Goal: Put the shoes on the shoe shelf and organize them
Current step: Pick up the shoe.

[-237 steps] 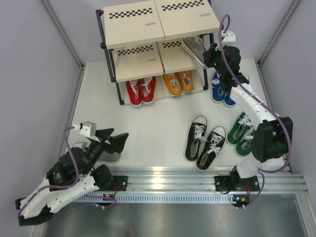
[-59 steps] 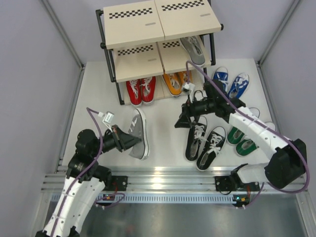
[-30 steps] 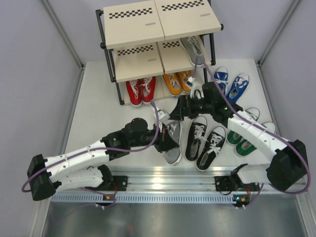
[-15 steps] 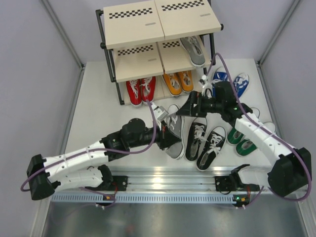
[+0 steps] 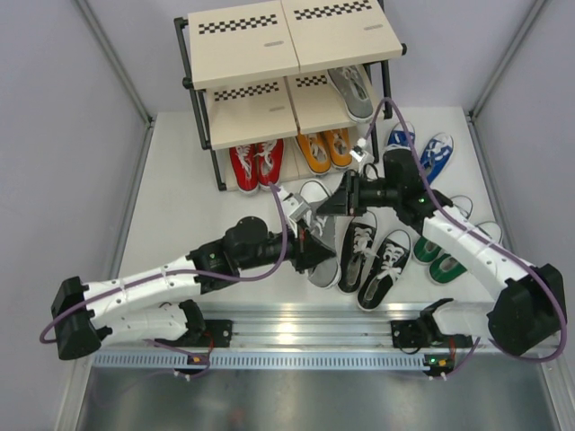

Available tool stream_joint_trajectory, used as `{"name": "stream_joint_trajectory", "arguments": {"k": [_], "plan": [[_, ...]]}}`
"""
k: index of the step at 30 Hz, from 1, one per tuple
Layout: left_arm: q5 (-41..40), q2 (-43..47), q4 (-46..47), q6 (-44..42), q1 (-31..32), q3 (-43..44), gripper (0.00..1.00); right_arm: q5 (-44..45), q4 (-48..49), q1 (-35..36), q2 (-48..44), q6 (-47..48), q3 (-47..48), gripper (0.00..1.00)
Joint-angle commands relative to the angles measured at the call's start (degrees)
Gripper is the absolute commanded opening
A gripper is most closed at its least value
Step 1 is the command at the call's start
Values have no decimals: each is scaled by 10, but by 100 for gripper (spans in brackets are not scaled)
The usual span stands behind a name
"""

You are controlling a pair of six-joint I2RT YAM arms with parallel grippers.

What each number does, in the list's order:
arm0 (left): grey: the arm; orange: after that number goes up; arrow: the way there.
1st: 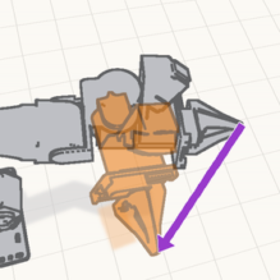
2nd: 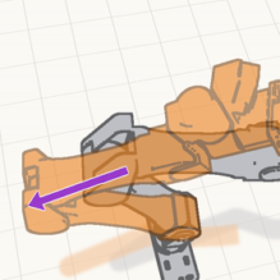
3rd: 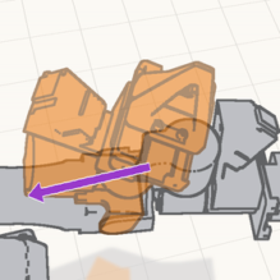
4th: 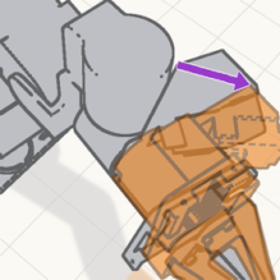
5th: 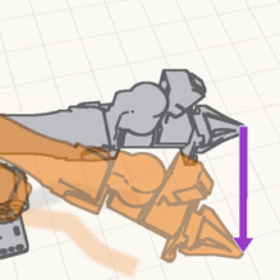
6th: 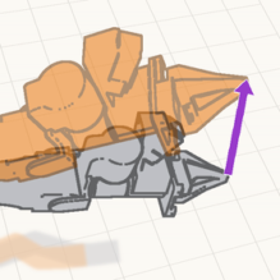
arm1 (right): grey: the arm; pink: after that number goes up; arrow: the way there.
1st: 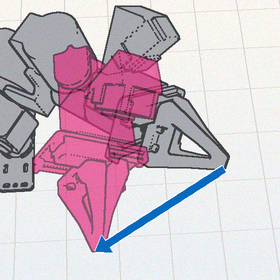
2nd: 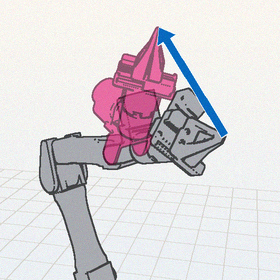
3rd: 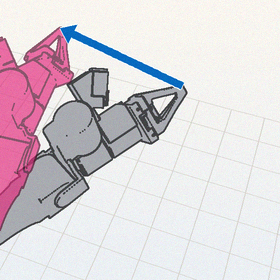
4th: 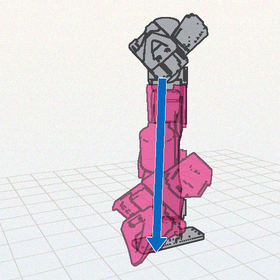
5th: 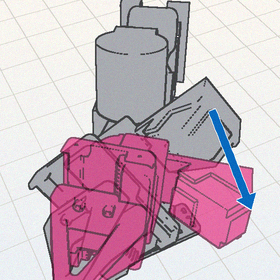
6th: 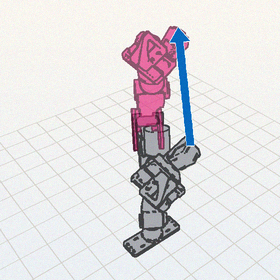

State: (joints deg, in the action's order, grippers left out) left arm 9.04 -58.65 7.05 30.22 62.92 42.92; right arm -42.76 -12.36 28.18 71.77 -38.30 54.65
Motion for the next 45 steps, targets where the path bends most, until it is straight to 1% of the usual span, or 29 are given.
{"name": "stream_joint_trajectory", "arguments": {"k": [1,3,4,7,8,9,10,12,13,14,15,16,17,18,19,20,21,23,24,27,32,35,36,39,40,42,43,44,45], "plan": [[-37,18,107,6,-2,-10,0,-77,89,-10,-37,51,-20,10],[-33,24,107,15,-2,-23,23,-92,95,-28,-51,90,-30,0],[-32,35,107,26,-2,-32,37,-135,98,-32,-60,153,-31,0],[-32,83,106,38,-2,-72,73,-157,89,-48,-85,233,-46,0],[-32,98,106,42,-2,-96,78,-161,89,-51,-90,249,-51,0],[-34,117,105,43,-2,-106,82,-166,89,-53,-96,262,-60,0],[-42,155,99,41,-2,-114,83,-187,91,-57,-105,290,-64,0],[-66,198,50,34,-2,-132,86,-214,54,-59,-107,337,-58,0],[-84,235,31,18,-2,-135,88,-225,45,-59,-105,376,-56,0],[-84,251,15,6,-2,-138,89,-244,26,-59,-101,416,-52,0],[-102,266,-4,-6,-2,-145,89,-257,-17,-55,-95,440,-40,0],[-106,288,-6,-20,-2,-149,90,-266,-41,-51,-79,492,-34,0],[-111,296,-6,-26,-2,-152,90,-266,-71,-45,-72,525,-27,0],[-112,300,-5,-31,-2,-154,91,-261,-132,-27,-65,563,-11,0],[-111,299,1,-35,-2,-154,90,-261,-157,-17,-49,616,-3,0],[-104,293,6,-38,-3,-153,91,-263,-180,-6,-42,642,4,0],[-99,277,13,-41,-3,-152,91,-258,-203,13,-30,658,12,0],[-93,254,39,-42,-3,-148,91,-254,-224,30,-24,692,21,0],[-73,231,48,-44,-3,-146,91,-254,-236,42,-17,704,30,0],[-48,191,73,-51,-3,-143,91,-268,-256,49,-8,727,41,0],[-30,166,106,-59,-3,-157,90,-280,-277,54,-4,754,41,0],[-22,161,138,-54,-3,-165,87,-276,-282,63,4,763,41,0],[-24,158,142,-51,-3,-165,85,-274,-283,65,8,764,42,0],[-23,145,159,-39,-3,-167,74,-270,-290,71,16,772,48,0],[-24,142,163,-35,-3,-168,67,-270,-291,71,19,773,49,0],[-23,130,172,-24,-3,-172,60,-271,-293,73,20,777,51,0],[-22,127,180,-20,-3,-177,52,-270,-293,73,20,777,52,0],[-29,124,181,-16,-3,-180,40,-269,-293,73,19,777,52,0],[-30,122,184,-8,-3,-182,33,-268,-295,73,18,780,51,0]]}}
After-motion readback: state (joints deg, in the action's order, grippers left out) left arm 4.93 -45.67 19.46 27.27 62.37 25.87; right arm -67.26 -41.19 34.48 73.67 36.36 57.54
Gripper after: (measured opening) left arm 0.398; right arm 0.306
